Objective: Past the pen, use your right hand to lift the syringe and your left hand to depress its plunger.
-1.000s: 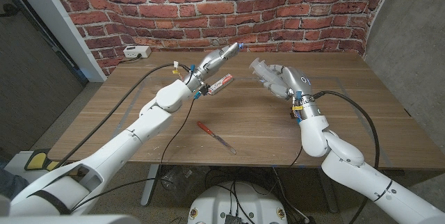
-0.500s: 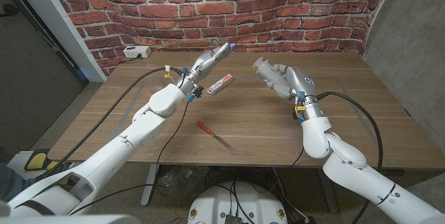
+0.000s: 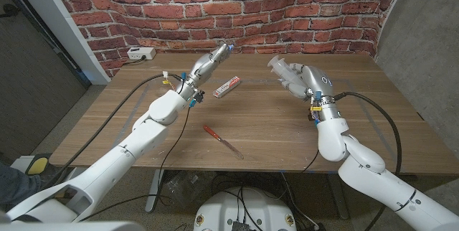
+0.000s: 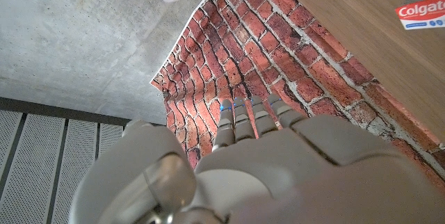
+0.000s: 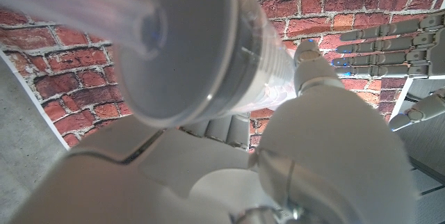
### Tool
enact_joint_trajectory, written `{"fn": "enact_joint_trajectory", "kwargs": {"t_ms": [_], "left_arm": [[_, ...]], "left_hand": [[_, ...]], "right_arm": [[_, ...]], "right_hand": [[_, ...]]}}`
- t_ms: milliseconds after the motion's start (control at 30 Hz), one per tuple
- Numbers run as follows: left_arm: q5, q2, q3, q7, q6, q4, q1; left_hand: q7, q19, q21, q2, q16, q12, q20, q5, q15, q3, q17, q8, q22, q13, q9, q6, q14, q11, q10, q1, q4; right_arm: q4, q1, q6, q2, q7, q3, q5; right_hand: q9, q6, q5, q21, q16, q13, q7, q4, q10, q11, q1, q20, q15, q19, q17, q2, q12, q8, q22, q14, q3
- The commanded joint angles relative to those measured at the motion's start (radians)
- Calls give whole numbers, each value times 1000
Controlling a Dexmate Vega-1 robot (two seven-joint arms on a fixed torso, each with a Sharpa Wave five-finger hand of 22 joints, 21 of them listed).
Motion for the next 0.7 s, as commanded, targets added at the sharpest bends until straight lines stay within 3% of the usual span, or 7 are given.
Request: {"fn": "enact_joint_trajectory", "kwargs": {"t_ms": [33, 400, 533, 700], "left_arm": [[-20, 5, -20, 24, 23, -7, 22], [-21, 11, -40, 59, 28, -17, 48], [-31, 13, -43, 56, 30, -22, 53], [-29, 11, -47, 67, 26, -24, 58]], "left_hand": [[0, 5, 4, -2, 10, 7, 1, 8, -2, -8, 0, 9, 2, 4, 1, 6, 10, 3, 10, 3, -2], [-2, 5, 3, -2, 8, 5, -1, 8, -3, -9, 0, 8, 2, 4, 1, 7, 10, 1, 9, 5, -2], [-2, 4, 3, -1, 8, 5, 0, 8, -3, -10, 0, 8, 2, 4, 1, 7, 10, 1, 10, 5, -2], [-2, 4, 3, -1, 7, 4, 0, 8, -3, -10, 0, 8, 2, 4, 1, 7, 11, 2, 9, 6, -3]], "right_arm": [[-3, -32, 15, -12, -4, 68, 78], [7, -46, 28, -12, -27, 101, 101], [17, -36, 38, -13, -25, 98, 105], [37, -16, 54, -8, -26, 89, 108]], "right_hand": [[6, 158, 5, 10, 3, 4, -149, 71, 61, -66, 165, -91, -37, -4, 3, 175, 3, 8, 1, 13, 76], [6, 157, 5, 16, 3, 4, -150, 71, 60, -69, 165, -91, -36, -7, 3, 175, 3, 7, 0, 13, 76], [6, 157, 5, 17, 2, 4, -150, 70, 63, -63, 165, -92, -36, -9, 3, 174, 5, 7, 0, 12, 76], [6, 161, 4, 20, 1, 4, -153, 70, 67, -75, 165, -90, -36, -11, 2, 173, 6, 9, -1, 10, 76]]}}
